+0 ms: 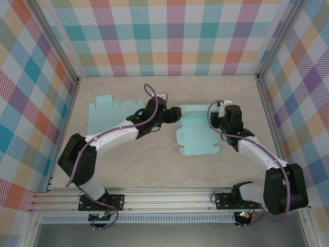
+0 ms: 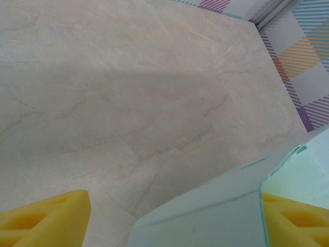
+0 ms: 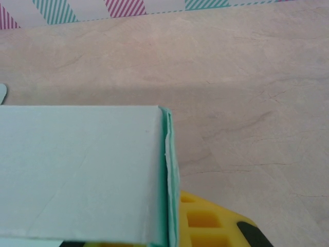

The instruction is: Fold the paper box

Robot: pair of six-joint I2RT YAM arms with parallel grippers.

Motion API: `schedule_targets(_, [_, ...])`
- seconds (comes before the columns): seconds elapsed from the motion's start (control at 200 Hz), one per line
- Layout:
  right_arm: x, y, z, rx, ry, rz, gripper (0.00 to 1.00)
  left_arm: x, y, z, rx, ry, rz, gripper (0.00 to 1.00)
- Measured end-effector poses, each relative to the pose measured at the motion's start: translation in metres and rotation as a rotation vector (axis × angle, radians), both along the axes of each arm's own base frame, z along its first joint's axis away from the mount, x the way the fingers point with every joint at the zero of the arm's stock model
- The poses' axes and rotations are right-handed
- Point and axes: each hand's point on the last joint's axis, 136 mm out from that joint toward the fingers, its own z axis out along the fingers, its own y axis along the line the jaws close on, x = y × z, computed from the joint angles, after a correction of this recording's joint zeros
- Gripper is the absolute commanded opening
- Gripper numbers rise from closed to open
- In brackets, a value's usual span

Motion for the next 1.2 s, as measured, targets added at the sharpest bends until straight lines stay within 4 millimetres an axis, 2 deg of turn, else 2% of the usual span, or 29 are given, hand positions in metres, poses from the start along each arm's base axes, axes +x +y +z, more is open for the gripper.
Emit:
schedule_targets(0.315, [0.0,-0.002,0.0,-0.003,-0.001,-0.008,0.0,0.002,-0.027,-0.009,-0.007,0.001,-0.068,0.78])
schedule_targets(0.58, [0.002,-0.006,0.001,-0.012,-0.006,-0.026,0.0,0.008,-0.03,-0.008,-0.026,-0.03,-0.058,0.77])
schedule_targets(0.685, [0.002,-0.003,0.002,-0.009,-0.012,-0.018,0.0,0.003,-0.018,-0.012,-0.012,-0.044,-0.028,0.76])
schedule_targets(0.78, [0.002,-0.001,0.004,-0.006,-0.018,-0.011,0.0,-0.01,0.003,-0.013,0.015,-0.05,0.019,0.75])
schedule_targets(0.905, [0.002,0.0,0.005,-0.003,-0.022,-0.009,0.0,-0.025,0.032,0.005,0.011,-0.084,0.085,0.7])
schedule_targets(1.03, [0.003,0.0,0.005,-0.003,-0.023,-0.009,0.0,-0.039,0.05,0.023,-0.035,-0.115,0.113,0.57])
schedule_targets(1.105, [0.003,0.0,0.005,-0.003,-0.023,-0.009,0.0,-0.047,0.057,0.019,-0.04,-0.109,0.115,0.52])
schedule_targets(1.2, [0.003,0.0,0.005,-0.003,-0.024,-0.009,0.0,-0.052,0.062,0.002,-0.019,-0.076,0.121,0.47])
